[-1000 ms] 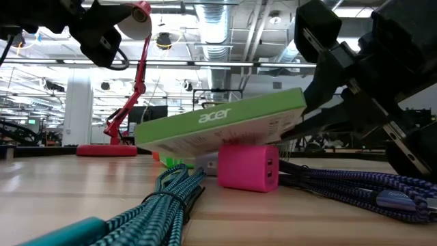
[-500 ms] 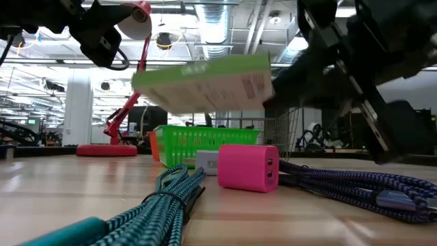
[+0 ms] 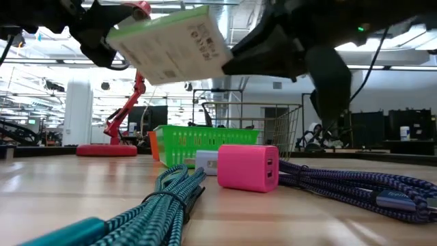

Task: Pick and place items into bin
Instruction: Put the card reader box into the green bin

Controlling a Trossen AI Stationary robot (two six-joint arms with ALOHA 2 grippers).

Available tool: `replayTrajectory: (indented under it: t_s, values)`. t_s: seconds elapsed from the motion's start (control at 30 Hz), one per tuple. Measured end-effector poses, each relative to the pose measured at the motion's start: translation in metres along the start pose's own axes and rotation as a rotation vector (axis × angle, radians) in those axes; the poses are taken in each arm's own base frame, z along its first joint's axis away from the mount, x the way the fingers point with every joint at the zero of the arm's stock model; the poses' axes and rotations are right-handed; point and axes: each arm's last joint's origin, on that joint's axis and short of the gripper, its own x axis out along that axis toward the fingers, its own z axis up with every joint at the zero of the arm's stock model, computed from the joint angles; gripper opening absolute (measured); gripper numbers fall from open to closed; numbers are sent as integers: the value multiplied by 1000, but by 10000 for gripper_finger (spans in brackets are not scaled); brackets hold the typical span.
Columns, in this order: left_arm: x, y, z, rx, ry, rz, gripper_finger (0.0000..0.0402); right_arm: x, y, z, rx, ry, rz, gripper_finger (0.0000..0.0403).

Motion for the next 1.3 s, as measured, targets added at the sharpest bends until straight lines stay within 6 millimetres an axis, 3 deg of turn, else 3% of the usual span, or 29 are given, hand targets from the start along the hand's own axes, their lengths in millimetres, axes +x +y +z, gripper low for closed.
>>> replayTrajectory:
  t_s: [0.17,0.43,0.7,0.97,1.3]
  values:
    - [0,0,0,0,0,0,144,5,-26,-8,144,57,126,24]
    - [0,0,0,-3,3,1,144,-8,-79,-23,364,8,209,24]
    - [0,-1,2,-17,-20,-11,144,-2,-119,-65,747,-7,438,24]
    - [0,-1,2,-5,-19,-11,144,20,-126,-104,1016,73,573,24]
    - [0,-1,2,-4,-15,-10,144,39,-115,-118,1119,116,644,33]
